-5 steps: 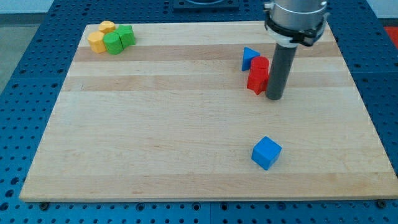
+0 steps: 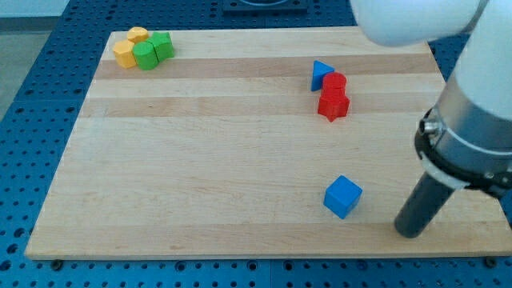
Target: Push the blue cube into the red star
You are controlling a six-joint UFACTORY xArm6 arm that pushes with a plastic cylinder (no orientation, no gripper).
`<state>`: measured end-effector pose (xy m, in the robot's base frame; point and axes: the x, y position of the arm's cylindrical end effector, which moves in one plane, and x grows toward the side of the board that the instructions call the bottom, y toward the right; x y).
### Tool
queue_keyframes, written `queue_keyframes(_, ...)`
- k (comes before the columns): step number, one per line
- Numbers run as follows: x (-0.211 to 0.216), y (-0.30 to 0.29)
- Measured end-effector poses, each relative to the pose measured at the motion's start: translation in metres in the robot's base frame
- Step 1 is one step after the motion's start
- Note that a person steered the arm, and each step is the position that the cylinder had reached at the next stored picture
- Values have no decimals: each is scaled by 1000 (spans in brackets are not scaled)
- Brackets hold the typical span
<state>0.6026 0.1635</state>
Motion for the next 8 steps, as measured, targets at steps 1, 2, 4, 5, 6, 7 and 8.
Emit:
queue_keyframes(1, 16, -26)
queue_keyframes(2, 15, -46)
queue_keyframes(4, -1, -62)
queue_keyframes(5, -14, -69)
queue_keyframes(6, -31, -73)
queue_keyframes(7, -44, -73)
queue_keyframes(8, -61, -73)
